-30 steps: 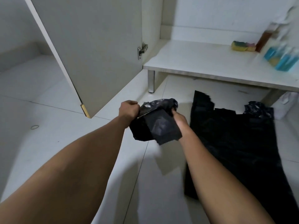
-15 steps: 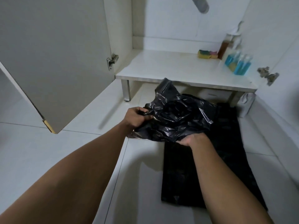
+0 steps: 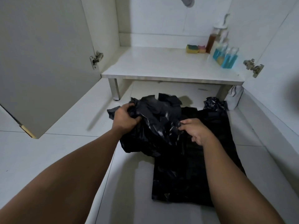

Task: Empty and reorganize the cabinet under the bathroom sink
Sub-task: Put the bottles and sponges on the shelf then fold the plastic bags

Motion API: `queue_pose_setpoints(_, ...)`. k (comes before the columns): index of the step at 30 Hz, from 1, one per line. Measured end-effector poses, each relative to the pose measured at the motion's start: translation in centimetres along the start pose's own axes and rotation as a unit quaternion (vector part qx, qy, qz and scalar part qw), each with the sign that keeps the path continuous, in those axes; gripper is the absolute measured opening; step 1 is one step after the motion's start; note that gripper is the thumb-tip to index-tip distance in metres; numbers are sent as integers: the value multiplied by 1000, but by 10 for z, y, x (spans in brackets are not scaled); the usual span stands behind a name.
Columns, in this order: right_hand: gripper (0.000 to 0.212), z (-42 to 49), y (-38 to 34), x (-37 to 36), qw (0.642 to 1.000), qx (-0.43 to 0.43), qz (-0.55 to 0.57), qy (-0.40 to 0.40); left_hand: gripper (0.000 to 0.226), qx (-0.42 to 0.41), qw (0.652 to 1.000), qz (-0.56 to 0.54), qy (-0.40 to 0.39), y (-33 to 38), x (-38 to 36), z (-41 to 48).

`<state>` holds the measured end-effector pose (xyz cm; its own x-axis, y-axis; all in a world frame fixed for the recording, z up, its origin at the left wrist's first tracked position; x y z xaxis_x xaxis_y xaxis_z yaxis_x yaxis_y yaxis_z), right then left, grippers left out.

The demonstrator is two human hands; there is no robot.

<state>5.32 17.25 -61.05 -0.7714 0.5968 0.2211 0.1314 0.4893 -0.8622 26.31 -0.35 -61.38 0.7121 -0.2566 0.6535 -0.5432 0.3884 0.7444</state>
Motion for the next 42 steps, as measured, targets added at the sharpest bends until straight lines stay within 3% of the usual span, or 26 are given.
queue_pose_setpoints(3,24,6,8,25,982,44,140,116,66,-7,997,6,72,-2,4,7)
queue_pose_setpoints(7,21,12,-1,69,942,156,217,204,75,-74,995,-10,63,31,-16,14)
queue_pose_setpoints(10,19,8,-3,101,898,242,198,310,79,-129,988,-38,77,64,-46,7)
queue_pose_setpoints(13,13,8,27,131,901,206,89,372,77,-91,995,-42,-22,66,-88,-1)
queue_pose_setpoints(16,21,18,72,151,945,64,-91,307,90,20,983,-5,-183,44,-127,-10)
queue_pose_setpoints(19,30,14,95,160,958,11,-111,263,101,85,961,-7,-262,18,-152,-17)
queue_pose_setpoints(23,48,9,108,160,973,-30,-89,212,110,103,954,-8,-282,-1,-159,-25)
queue_pose_setpoints(28,22,7,109,161,961,13,-106,256,65,138,948,5,-288,23,-142,-44)
queue_pose_setpoints(31,17,6,108,165,954,30,-126,270,65,154,936,10,-317,25,-139,-51)
queue_pose_setpoints(36,9,5,114,164,962,-74,-221,143,72,145,927,44,-342,27,-135,-62)
queue_pose_setpoints(42,42,1,129,151,938,-124,-278,166,65,140,892,144,-405,27,-128,-67)
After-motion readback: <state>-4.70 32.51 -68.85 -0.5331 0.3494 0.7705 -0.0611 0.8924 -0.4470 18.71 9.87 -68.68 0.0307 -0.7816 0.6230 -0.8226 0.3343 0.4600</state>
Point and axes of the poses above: each hand's wrist, its own z-axis towards the middle knuckle, its own x-axis out of the back of the hand, y = z × x, the point moved 1 cm from there along z, towards the middle knuckle, and after that the axes turned 8 degrees about z, right-handed, at the moved point
